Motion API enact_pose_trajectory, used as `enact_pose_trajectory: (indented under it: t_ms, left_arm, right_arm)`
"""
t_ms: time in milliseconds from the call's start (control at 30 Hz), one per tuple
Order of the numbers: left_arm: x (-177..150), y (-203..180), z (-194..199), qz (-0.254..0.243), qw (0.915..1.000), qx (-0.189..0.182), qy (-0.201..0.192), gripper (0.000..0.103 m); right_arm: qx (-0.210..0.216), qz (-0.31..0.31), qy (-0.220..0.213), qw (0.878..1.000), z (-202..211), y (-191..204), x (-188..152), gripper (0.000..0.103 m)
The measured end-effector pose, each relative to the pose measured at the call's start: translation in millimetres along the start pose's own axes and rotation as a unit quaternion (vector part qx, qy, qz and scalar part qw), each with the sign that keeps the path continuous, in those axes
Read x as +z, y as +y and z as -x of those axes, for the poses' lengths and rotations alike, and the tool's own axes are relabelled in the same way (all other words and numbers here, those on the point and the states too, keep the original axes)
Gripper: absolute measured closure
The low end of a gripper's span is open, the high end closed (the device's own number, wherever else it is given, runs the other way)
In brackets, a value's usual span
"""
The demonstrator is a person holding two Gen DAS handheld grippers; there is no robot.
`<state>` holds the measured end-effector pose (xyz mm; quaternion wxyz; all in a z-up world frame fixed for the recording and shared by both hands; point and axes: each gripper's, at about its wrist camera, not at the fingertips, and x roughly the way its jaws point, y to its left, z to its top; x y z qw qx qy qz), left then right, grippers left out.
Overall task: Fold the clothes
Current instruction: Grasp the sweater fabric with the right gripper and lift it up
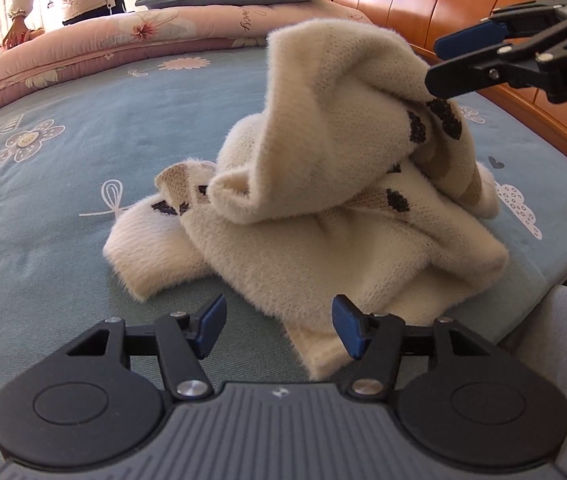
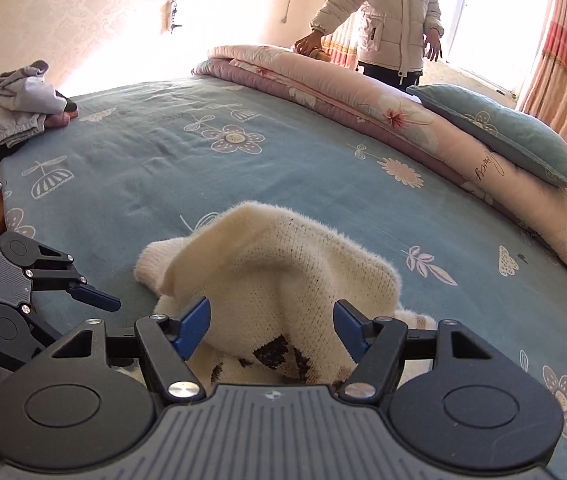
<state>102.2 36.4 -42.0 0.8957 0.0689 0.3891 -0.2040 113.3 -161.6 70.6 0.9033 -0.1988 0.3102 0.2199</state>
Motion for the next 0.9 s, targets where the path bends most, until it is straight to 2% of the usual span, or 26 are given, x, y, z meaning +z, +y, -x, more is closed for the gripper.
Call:
enact_pose_trajectory:
  t_ms: [67,233,333,433,500,533,600,700,833,900]
  left_arm:
    - [0.7,6.5,-2.3,0.008,1.0000,0.000,0.001,0.040]
    - [5.6,16.8,-13.8,0.012,0.9999,0.001,0.003,0.040]
    - [6.7,19.4,-21.1,0.013,0.9999,-0.001,0.007,0.040]
    - [5.1,21.2,-25.9,0.019,0.9997,-0.007,0.010,0.037]
    - [3.5,22.3,-29.6,0.024,0.9996,-0.009,0.014,0.036]
    - [2.7,22.5,-31.2,0.025,0.9995,-0.007,0.016,0.036]
    - [2.1,23.4,-33.2,0.027,0.9995,-0.005,0.017,0.036]
    - [2.7,24.3,-34.6,0.028,0.9994,-0.006,0.019,0.035]
    - [4.1,24.1,-36.1,0.029,0.9994,-0.006,0.020,0.033]
    - [4.3,23.0,-36.2,0.030,0.9993,-0.004,0.021,0.032]
  right_arm:
    - [0.003,0.030,0.015,0.999,-6.4,1.6,9.3,0.031]
    - [-0.051,0.046,0.033,0.997,-27.3,2.1,-4.0,0.030]
    - [-0.039,0.013,0.044,0.998,-44.3,-11.9,-6.6,0.028]
    - [-0.001,-0.045,0.052,0.998,-53.7,-29.7,-8.7,0.029]
    - [0.020,-0.069,0.046,0.996,-53.8,-37.6,-10.2,0.043]
    - [0.022,-0.077,0.042,0.996,-52.4,-41.0,-10.7,0.045]
    - [0.020,-0.094,0.033,0.995,-49.0,-50.3,-11.9,0.057]
    - [0.003,-0.120,0.021,0.993,-45.9,-67.1,-14.2,0.065]
    - [-0.042,-0.139,0.020,0.989,-44.8,-87.3,-22.7,0.077]
    - [-0.067,-0.148,0.030,0.986,-46.8,-99.5,-30.4,0.078]
